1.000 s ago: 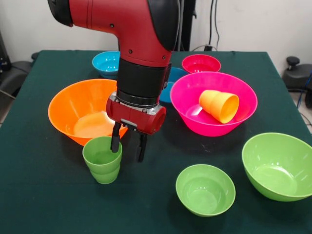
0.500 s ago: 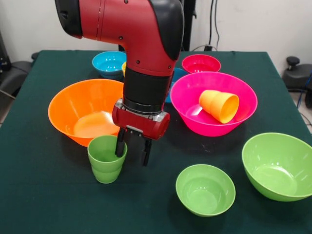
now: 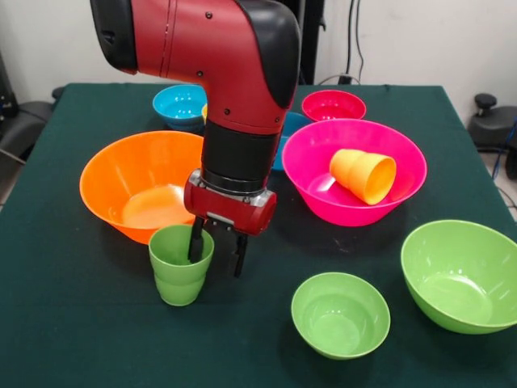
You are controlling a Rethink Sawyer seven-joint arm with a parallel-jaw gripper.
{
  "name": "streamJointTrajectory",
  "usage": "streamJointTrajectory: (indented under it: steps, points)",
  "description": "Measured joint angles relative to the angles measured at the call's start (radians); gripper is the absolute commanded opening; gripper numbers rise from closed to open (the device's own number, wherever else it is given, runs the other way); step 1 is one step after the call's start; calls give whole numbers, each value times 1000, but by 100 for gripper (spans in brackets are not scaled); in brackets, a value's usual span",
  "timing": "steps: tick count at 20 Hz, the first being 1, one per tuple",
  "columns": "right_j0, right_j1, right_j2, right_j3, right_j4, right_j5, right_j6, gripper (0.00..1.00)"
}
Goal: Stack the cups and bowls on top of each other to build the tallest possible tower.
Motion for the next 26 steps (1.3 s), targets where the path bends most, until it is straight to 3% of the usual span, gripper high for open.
streamJointTrajectory:
  steps: [26]
  points:
    - [-20,3,0,0,-5,0,0,100]
